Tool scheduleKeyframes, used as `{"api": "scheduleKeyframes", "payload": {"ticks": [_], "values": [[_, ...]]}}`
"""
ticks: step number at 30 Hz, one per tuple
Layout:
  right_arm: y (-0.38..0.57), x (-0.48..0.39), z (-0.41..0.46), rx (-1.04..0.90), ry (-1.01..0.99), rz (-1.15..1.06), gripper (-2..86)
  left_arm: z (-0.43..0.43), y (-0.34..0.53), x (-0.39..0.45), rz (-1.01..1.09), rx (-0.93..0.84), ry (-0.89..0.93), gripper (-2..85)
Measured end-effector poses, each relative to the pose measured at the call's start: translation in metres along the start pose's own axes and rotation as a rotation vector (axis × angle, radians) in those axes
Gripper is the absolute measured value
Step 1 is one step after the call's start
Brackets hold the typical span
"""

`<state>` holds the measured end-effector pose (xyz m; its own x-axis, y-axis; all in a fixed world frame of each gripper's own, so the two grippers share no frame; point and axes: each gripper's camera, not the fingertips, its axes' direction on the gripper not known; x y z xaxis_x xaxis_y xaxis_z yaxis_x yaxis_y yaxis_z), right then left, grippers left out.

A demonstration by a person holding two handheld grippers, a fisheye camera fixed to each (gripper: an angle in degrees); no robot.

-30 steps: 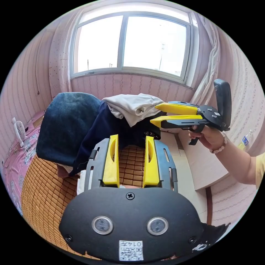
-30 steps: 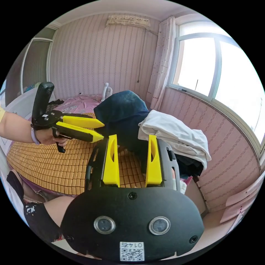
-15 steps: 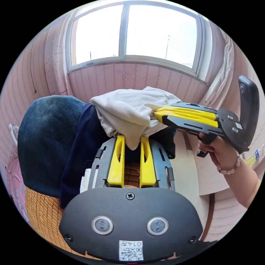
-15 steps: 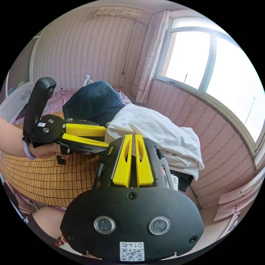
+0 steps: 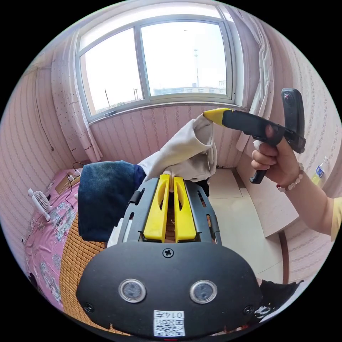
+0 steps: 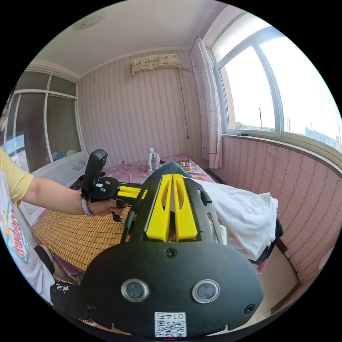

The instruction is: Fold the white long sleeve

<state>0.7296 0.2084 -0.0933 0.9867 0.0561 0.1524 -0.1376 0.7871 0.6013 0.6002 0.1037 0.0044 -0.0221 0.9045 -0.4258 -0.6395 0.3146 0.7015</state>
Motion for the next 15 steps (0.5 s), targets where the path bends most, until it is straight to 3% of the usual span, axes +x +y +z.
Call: {"api": "scheduleKeyframes", "payload": {"ticks": [7,15], "values": [[-0.038,-0.077,-0.041,0.09,-0.199,-0.079,-0.3,-0.19,0.1,-0.007,-0.145,0.169,-0.017,-0.3],[-0.042,-0.181,-0.039,0.231,-0.54,-0.042,-0.3,-0.456,0.271,-0.005,-0.38,0.318,-0.298,-0.3]]}}
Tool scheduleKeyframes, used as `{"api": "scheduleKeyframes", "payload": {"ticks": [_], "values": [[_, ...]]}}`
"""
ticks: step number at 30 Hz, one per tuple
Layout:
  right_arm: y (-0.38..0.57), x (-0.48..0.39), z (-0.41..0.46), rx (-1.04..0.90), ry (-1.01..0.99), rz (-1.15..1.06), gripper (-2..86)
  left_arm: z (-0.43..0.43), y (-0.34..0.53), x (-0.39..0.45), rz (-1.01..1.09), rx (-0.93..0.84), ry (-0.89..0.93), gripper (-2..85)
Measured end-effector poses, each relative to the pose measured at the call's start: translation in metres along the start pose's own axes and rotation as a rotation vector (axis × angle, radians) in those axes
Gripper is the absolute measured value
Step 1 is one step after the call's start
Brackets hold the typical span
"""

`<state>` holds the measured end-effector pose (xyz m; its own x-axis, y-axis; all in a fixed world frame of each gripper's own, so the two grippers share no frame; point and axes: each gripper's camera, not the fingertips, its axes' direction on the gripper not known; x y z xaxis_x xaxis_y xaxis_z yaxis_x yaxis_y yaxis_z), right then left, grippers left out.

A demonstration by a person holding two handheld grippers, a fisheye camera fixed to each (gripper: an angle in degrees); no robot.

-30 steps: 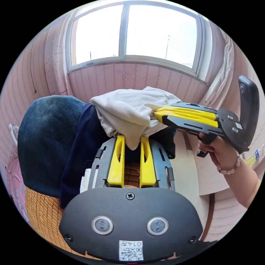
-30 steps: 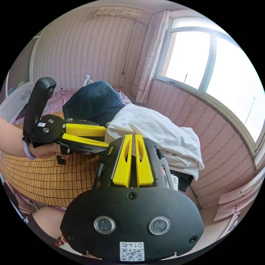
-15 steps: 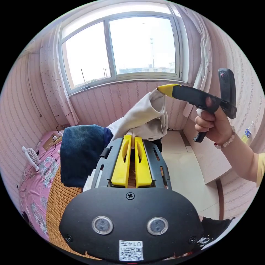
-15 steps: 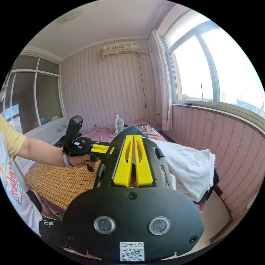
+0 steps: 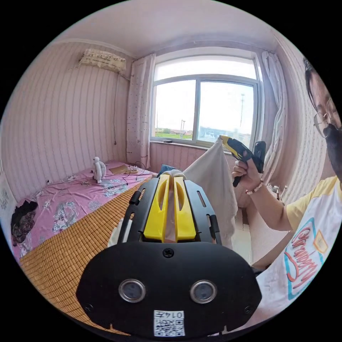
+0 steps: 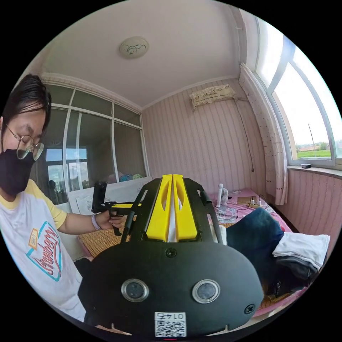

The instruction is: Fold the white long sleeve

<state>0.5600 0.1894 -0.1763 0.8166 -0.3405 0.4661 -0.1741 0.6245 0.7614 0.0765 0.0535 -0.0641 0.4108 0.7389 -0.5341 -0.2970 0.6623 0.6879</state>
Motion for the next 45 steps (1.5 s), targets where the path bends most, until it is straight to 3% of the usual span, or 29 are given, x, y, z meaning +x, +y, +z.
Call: {"api": "scheduleKeyframes", "payload": {"ticks": [5,8,12,15,19,24,28,33,36,41,45], "values": [[0.023,-0.027,0.044,0.039,-0.079,0.092,-0.3,-0.14,0.035,-0.058,-0.063,0.052,-0.256,-0.3],[0.034,-0.03,0.089,-0.043,-0.067,0.142,-0.2,-0.163,0.053,-0.109,-0.145,0.036,-0.333,-0.3],[0.071,-0.01,0.193,-0.382,0.149,0.193,0.3,-0.135,0.112,-0.202,-0.393,-0.092,-0.308,0.0],[0.127,0.004,0.254,-0.607,0.276,0.201,1.0,-0.102,0.189,-0.255,-0.588,-0.266,-0.387,0.8],[0.191,0.0,0.289,-0.743,0.2,0.245,4.8,-0.106,0.263,-0.266,-0.637,-0.337,-0.515,0.9],[0.255,-0.045,0.323,-0.931,0.043,0.092,6.6,-0.136,0.326,-0.271,-0.723,-0.433,-0.513,2.2],[0.321,-0.101,0.36,-1.132,-0.095,-0.047,10.2,-0.145,0.375,-0.264,-0.769,-0.608,-0.463,6.1],[0.359,-0.147,0.409,-1.202,-0.045,-0.222,12.0,-0.127,0.409,-0.269,-0.838,-0.781,-0.423,10.8],[0.37,-0.139,0.442,-1.298,0.001,-0.168,8.6,-0.112,0.414,-0.277,-0.835,-0.856,-0.418,11.8],[0.332,-0.134,0.468,-1.298,-0.084,-0.28,2.0,-0.106,0.413,-0.279,-0.708,-0.92,-0.477,6.4],[0.251,-0.127,0.508,-1.139,-0.062,-0.418,0.7,-0.102,0.413,-0.278,-0.648,-0.944,-0.437,0.1]]}}
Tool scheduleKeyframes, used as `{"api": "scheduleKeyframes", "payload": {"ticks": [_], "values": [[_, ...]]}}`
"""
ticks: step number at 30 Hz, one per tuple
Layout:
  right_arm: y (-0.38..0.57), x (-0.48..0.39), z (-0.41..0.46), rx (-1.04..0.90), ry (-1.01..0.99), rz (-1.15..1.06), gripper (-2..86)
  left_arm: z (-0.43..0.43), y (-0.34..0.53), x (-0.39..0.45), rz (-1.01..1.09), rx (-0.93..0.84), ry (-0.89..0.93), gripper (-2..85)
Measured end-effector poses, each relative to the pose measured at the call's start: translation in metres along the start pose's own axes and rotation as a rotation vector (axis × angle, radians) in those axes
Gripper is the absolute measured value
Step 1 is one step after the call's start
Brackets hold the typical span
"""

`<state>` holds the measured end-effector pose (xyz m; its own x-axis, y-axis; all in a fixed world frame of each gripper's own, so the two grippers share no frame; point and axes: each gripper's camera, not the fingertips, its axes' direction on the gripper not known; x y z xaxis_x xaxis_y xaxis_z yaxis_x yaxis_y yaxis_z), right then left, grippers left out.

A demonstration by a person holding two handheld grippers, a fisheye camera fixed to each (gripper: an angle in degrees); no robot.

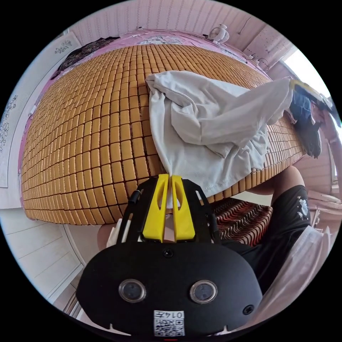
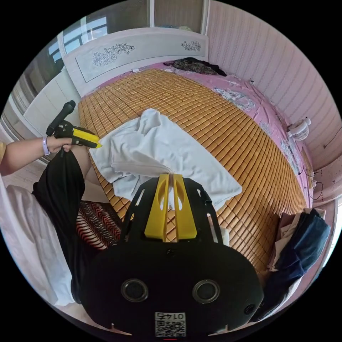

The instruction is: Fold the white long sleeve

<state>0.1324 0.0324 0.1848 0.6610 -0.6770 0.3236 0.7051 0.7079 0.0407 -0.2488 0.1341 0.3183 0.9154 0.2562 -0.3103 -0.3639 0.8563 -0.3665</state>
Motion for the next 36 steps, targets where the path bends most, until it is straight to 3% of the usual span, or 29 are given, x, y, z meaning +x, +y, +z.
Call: {"api": "scheduleKeyframes", "payload": {"ticks": [4,9,12,16,20,26,32,34,36], "values": [[-0.054,0.066,-0.036,0.203,0.003,0.236,2.7,-0.003,0.005,-0.01,-0.013,0.009,-0.004,-0.9],[-0.023,0.069,-0.012,0.189,0.022,0.38,7.4,-0.014,0.019,-0.039,-0.092,0.084,0.048,-1.0],[0.035,0.044,0.026,0.063,0.008,0.428,8.3,-0.02,0.027,-0.055,-0.114,0.121,0.095,-1.0],[0.108,0.013,0.079,-0.126,-0.154,0.571,9.1,-0.032,0.035,-0.074,-0.154,0.189,0.141,-1.0],[0.123,-0.011,0.097,-0.166,-0.176,0.581,8.8,-0.041,0.038,-0.087,-0.164,0.22,0.153,-1.0],[0.116,-0.026,0.105,-0.207,-0.169,0.442,1.0,-0.05,0.038,-0.092,-0.115,0.244,0.15,-1.0],[0.154,0.048,-0.001,0.18,-0.233,0.672,-0.1,-0.089,0.035,-0.083,-0.031,0.374,0.261,-1.0],[0.176,0.061,-0.06,0.351,-0.126,0.691,0.2,-0.097,0.034,-0.076,0.004,0.414,0.328,-1.0],[0.19,0.06,-0.08,0.352,-0.022,0.695,0.4,-0.091,0.031,-0.073,0.006,0.403,0.4,-1.0]]}}
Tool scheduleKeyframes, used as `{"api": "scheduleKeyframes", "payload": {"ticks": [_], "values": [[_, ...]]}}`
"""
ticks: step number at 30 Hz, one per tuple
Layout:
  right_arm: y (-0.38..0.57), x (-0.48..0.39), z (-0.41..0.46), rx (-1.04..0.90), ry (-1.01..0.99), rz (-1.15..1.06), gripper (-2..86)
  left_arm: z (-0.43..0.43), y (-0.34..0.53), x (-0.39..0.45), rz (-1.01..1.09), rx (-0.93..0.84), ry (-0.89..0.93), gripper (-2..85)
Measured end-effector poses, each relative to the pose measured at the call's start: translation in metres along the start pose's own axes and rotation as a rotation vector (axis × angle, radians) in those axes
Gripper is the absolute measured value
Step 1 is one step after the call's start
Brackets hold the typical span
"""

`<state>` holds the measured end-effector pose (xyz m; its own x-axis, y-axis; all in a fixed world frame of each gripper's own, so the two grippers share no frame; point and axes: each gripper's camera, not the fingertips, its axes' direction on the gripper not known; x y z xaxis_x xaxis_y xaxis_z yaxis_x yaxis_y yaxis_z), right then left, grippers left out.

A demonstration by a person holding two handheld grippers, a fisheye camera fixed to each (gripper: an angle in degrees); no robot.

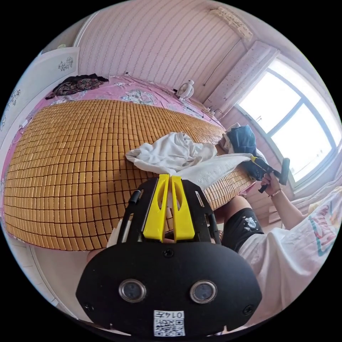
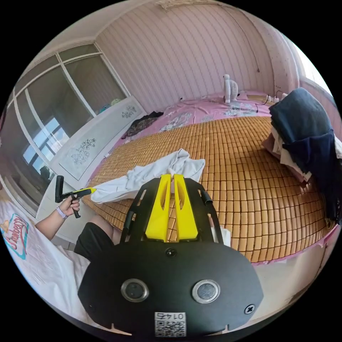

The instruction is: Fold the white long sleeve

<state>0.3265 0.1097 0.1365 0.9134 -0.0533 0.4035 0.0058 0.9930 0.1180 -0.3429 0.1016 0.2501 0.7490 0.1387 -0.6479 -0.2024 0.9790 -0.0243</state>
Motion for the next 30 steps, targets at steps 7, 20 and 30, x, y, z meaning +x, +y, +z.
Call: {"api": "scheduleKeyframes", "payload": {"ticks": [7,20,30], "values": [[0.063,0.038,0.063,-0.432,0.063,0.135,0.5,0.07,0.022,-0.031,-0.149,-0.301,-0.01,-1.0],[0.063,0.006,0.126,-0.594,0.225,-0.039,7.7,0.09,0.018,-0.022,-0.13,-0.379,-0.081,5.2],[0.051,0.029,0.123,-0.631,0.193,0.041,-0.1,0.111,0.008,0.003,-0.017,-0.454,-0.141,11.0]]}}
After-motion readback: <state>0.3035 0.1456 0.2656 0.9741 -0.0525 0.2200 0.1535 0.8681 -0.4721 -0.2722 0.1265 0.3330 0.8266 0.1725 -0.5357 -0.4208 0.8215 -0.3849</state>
